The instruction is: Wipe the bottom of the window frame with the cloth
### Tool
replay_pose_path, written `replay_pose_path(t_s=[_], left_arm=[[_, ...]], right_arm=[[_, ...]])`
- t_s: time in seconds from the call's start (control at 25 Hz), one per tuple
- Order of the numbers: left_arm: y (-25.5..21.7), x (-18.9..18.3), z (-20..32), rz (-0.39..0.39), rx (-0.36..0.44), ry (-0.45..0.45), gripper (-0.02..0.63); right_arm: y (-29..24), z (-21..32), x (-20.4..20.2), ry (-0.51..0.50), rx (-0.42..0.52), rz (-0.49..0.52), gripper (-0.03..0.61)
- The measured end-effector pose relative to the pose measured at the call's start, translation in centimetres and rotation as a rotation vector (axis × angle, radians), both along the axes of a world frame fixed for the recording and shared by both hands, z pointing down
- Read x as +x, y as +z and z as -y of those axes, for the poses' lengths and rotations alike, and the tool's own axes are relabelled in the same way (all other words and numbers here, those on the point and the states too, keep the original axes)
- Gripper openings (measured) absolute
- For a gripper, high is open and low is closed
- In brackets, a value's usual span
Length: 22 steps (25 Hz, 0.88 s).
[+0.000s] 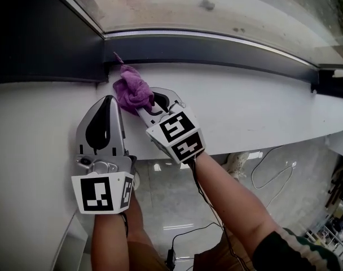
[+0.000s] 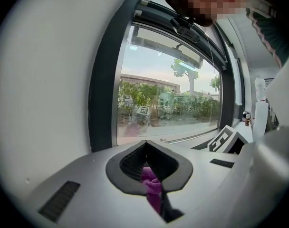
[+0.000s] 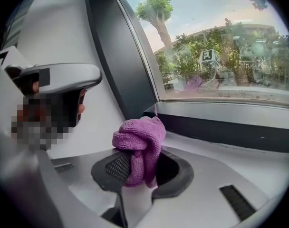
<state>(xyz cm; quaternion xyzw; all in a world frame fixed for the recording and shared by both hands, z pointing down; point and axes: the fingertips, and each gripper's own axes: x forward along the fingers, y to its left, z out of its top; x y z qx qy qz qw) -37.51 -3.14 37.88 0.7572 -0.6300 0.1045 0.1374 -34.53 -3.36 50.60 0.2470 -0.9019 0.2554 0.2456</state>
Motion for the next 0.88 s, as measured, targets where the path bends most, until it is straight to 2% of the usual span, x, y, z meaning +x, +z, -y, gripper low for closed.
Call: replay_pose_path(t_s=[0.28,0.88], left_arm=[[-0.7,2.2,0.4,-0.021,0.009,0.017,0.009],[0.6,10.9,2.8,-0.007,-0.029,0.124,0.009]], right_arm=[[-0.3,0.7,3.2,0.029,0.007,-0.027,0.118],[0.4,3.4,12.9,0.149,0.004,-0.026,0.118]])
